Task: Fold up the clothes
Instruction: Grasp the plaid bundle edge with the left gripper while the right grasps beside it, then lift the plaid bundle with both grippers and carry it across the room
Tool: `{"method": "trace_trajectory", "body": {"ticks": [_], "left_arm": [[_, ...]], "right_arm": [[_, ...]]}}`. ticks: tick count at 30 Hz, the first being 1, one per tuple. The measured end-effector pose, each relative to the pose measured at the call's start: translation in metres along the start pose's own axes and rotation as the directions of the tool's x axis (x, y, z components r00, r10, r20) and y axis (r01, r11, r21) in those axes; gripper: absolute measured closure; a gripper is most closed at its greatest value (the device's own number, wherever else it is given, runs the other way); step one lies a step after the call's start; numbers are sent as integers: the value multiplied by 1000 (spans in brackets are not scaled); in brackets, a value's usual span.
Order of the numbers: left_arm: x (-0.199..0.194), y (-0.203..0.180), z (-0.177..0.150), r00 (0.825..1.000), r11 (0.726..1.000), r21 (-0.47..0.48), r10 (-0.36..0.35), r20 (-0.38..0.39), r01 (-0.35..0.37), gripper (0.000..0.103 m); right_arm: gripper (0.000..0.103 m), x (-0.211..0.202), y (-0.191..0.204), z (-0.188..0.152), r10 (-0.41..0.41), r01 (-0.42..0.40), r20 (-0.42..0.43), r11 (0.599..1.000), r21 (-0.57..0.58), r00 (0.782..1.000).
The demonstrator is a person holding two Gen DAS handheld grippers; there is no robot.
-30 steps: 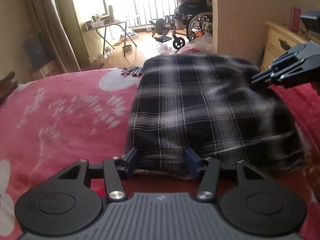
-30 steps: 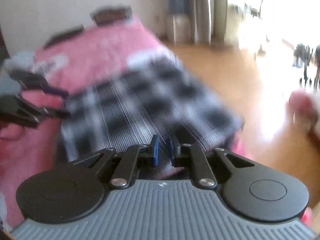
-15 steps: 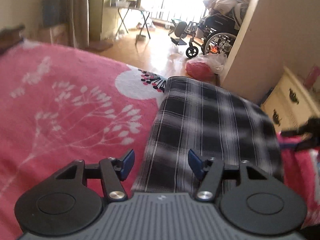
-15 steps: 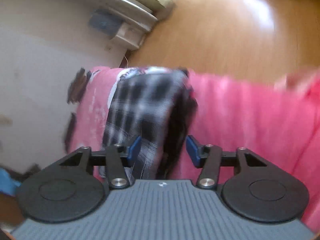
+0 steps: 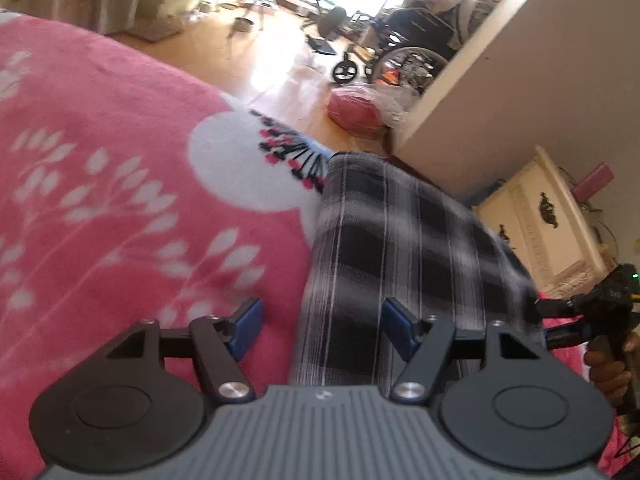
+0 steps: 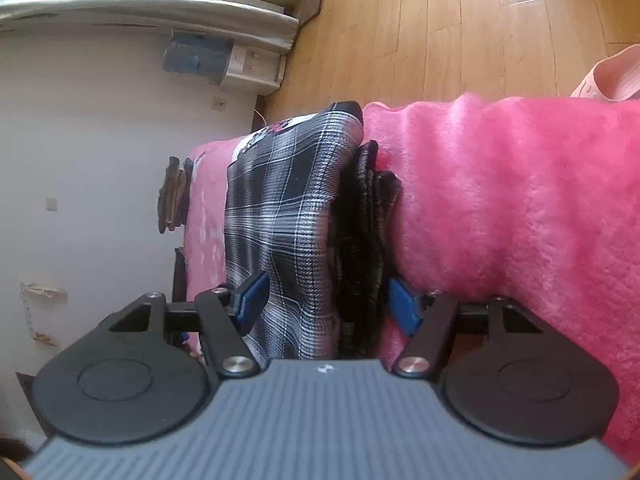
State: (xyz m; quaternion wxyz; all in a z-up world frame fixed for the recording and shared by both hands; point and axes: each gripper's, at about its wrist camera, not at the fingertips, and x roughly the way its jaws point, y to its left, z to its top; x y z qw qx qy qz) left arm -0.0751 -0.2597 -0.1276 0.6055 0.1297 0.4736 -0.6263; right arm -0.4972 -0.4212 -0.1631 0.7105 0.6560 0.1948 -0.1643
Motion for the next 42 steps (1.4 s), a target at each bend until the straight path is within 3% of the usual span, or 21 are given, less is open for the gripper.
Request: {"method": "trace_trajectory", "body": {"ticks": [8,10,16,18,25,30,36,42], "left_arm": [[46,10,40,990,991,3,-136,-42,136,40],[54,8,44,986,986,24,-161,-52,162,40],[74,8,49,970,970,35,-237,-61,239,53],[76,9,47,967,967,40,-249,-56,251,56],[69,3,35,972,971,59,-234,6,233,81],[47,-4,29,971,974,68,-224,88,218,88],[-4,-5,30,953,981,48,-192,234,186,90],[-76,7,50,923,995,33,-100,371,95,90]], "right_arm": [[40,12,-6,18,45,-45,2,998,48,999],[44,8,-8,16,62,-62,10,997,45,998],[44,27,-5,29,74,-74,-1,996,56,997],[47,30,-2,30,71,-70,-6,997,38,997],[69,41,11,34,27,-27,1,999,-25,1000],[74,40,37,28,-27,34,50,989,-141,998],[75,41,99,27,-13,49,99,928,-370,995],[75,61,173,37,90,2,128,812,-583,988]]}}
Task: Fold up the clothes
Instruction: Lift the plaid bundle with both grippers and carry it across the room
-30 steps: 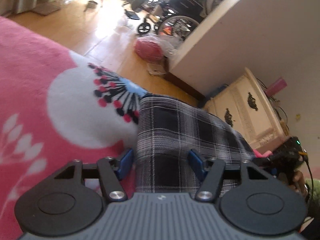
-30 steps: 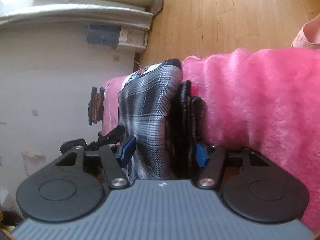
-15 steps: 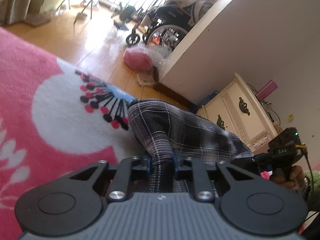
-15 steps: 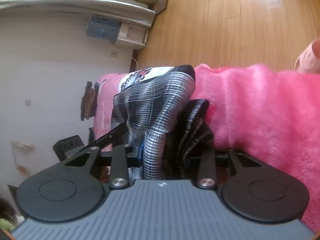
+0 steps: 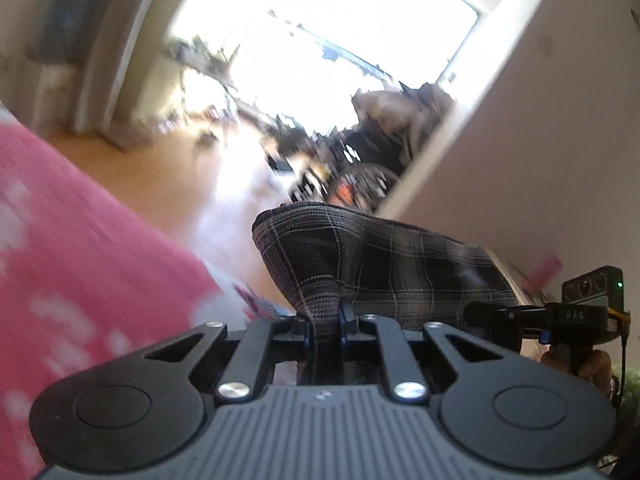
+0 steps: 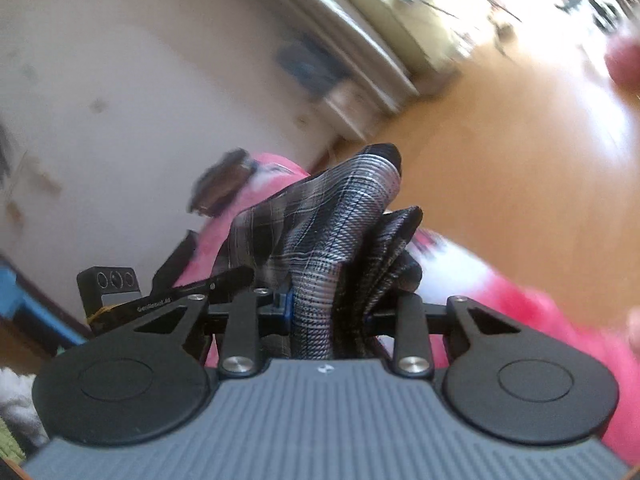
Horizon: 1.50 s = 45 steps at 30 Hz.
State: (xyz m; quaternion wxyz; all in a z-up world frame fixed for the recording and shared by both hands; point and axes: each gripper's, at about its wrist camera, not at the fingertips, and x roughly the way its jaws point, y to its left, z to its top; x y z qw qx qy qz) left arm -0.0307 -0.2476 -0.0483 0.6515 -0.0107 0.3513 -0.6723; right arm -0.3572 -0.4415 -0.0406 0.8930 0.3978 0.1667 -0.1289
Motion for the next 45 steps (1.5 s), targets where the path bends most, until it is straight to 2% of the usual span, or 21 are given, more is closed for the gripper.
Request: {"method": "trace_trajectory", "body": {"ticks": [4,8,12,16,19,23,26,28,30,33,35,38,40,43,45], "left_arm": [[-46,0,54,992,996,13,83,94,-84,90],[-105,-13,127,964,987,23,149,222,-158,90],[-173,-27,206,915,971,14,222,336,-240,90],[-241,-36,280,854,945,27,284,436,-327,90],[-283,-28,326,818,940,18,287,498,-340,90],[-324,-6,373,783,939,28,270,560,-344,90],[-339,23,402,752,932,23,278,598,-362,90],[-332,51,422,730,923,-2,307,610,-386,90],[-319,82,435,713,911,-43,350,607,-410,90],[-289,132,444,676,879,-99,426,601,-466,90],[-265,166,446,652,857,-139,474,592,-497,90],[-230,213,444,616,825,-228,544,570,-517,90],[-207,238,443,596,792,-291,600,534,-537,90],[-186,272,441,582,748,-353,661,473,-563,90],[-172,288,439,582,731,-371,682,443,-573,90]], "right_arm": [[76,31,46,48,80,-77,25,990,-117,996],[76,58,114,113,173,-156,55,961,-230,983],[76,73,194,176,256,-216,85,922,-322,963],[76,101,286,240,311,-243,112,883,-401,944],[76,128,352,284,347,-258,135,860,-440,928],[76,175,427,330,359,-247,149,836,-490,921],[76,209,472,355,371,-233,152,802,-550,916],[76,237,493,369,388,-246,139,783,-571,911],[76,274,497,383,400,-265,111,765,-587,910],[76,338,490,403,419,-303,59,739,-602,906],[76,385,474,412,451,-352,15,717,-602,893],[76,461,444,424,478,-421,-51,712,-561,877],[76,512,423,432,497,-465,-93,708,-532,863],[76,574,399,439,496,-511,-169,717,-474,852],[76,608,384,441,483,-526,-215,729,-437,849]]}}
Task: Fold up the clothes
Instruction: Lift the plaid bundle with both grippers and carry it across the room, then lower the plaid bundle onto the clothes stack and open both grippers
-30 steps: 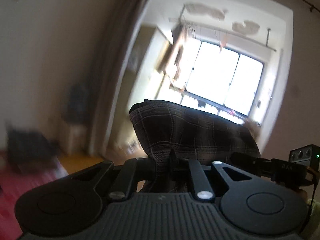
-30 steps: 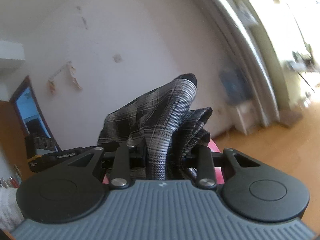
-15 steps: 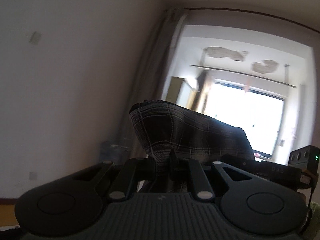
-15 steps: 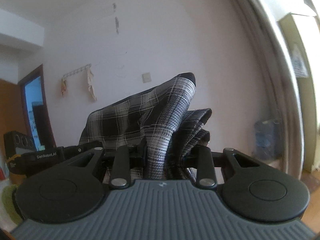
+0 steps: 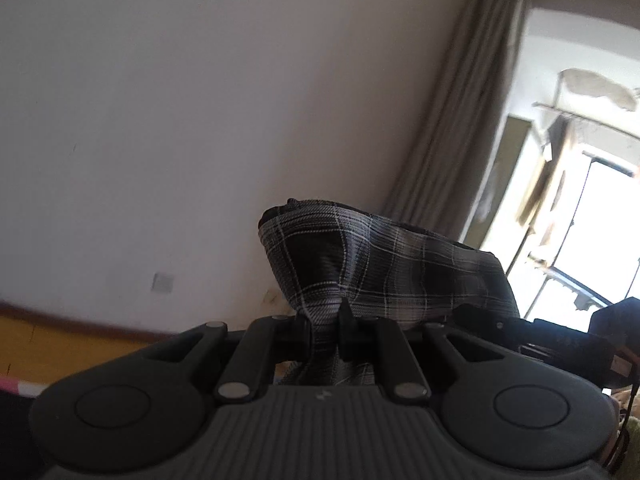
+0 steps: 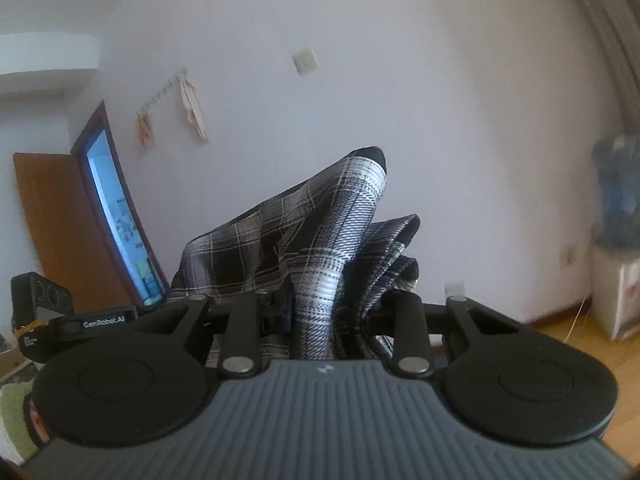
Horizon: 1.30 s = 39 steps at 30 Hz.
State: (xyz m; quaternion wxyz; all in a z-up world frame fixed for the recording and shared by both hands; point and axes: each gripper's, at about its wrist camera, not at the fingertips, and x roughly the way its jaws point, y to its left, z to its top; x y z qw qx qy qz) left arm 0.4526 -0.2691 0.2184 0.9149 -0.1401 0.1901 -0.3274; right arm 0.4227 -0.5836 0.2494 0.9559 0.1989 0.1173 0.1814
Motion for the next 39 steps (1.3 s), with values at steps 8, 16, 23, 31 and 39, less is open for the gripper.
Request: {"method": "trace_trajectory", "body": {"ticks": [8,16,23,31,39], "left_arm": [[66,35,-43,997,998,-62,-5,-76,0,90],[112,152,-62,984,990,-135,-64,-165,42,90],[143,197,-67,974,982,-190,-42,-221,0,90],[183,230,-78,943,974,-204,23,-331,-95,89],[212,275,-90,926,924,-311,98,-365,-221,50]], "right_arm": [[76,51,-67,-46,-15,19,-105,999,37,994],[76,92,-96,-90,-117,121,-175,993,14,978],[76,180,-92,-108,-162,166,-240,986,-2,957],[75,244,-110,-128,-181,197,-326,980,15,928],[56,269,-150,-155,-266,354,-379,916,186,886]]}}
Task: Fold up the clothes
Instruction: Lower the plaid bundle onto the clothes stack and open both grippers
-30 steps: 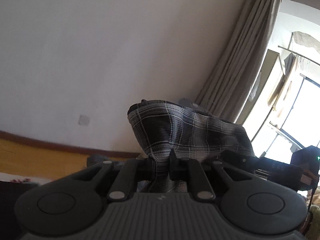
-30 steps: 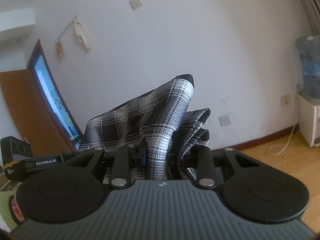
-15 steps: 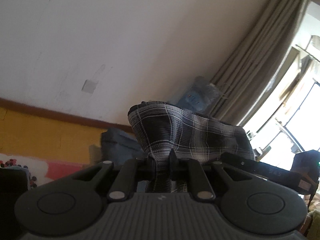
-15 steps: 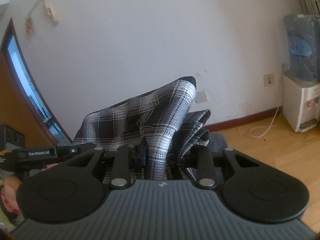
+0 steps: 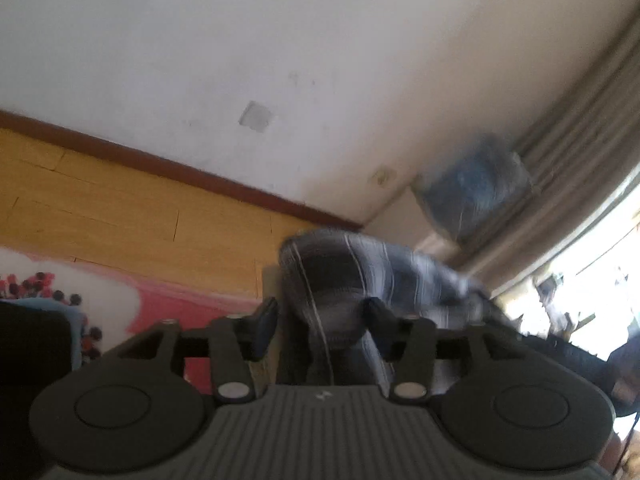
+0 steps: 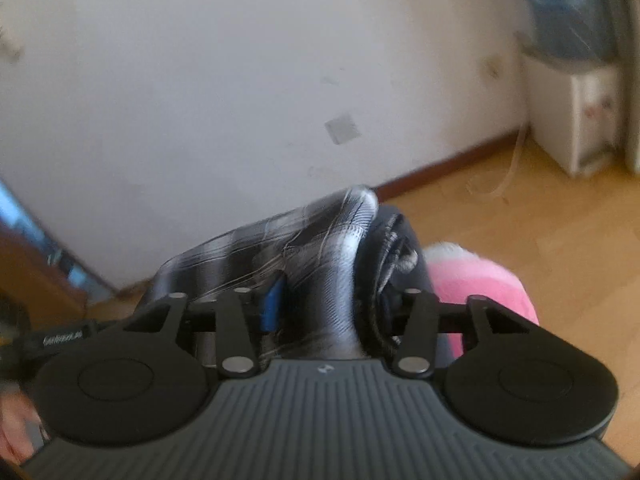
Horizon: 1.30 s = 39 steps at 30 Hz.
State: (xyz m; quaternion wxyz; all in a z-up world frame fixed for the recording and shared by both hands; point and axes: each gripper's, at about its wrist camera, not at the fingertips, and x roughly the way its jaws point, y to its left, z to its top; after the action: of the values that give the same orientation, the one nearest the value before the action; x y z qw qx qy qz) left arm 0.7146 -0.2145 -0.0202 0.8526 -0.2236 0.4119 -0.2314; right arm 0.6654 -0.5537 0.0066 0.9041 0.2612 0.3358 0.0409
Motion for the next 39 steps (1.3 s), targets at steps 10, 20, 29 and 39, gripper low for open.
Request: {"method": "trace_trajectory", "body": {"ticks": [10,20,29,39], "left_arm": [[-23,-61,11,1000,955,298,-23,20,17,52],[21,-73,19,993,954,274,120,16,-119,44],[-89,-105,-83,996,677,736,57,-69,12,40],[-127,-102,-115,970,716,675,245,-2,-179,35]], "right_arm": [[69,-47,33,10,65,-53,149,995,-81,987],[76,16,43,-3,-126,127,-17,990,59,992],[74,-160,56,-64,20,-7,93,990,-140,995],[75,-153,52,-146,-105,105,6,975,-196,994]]}}
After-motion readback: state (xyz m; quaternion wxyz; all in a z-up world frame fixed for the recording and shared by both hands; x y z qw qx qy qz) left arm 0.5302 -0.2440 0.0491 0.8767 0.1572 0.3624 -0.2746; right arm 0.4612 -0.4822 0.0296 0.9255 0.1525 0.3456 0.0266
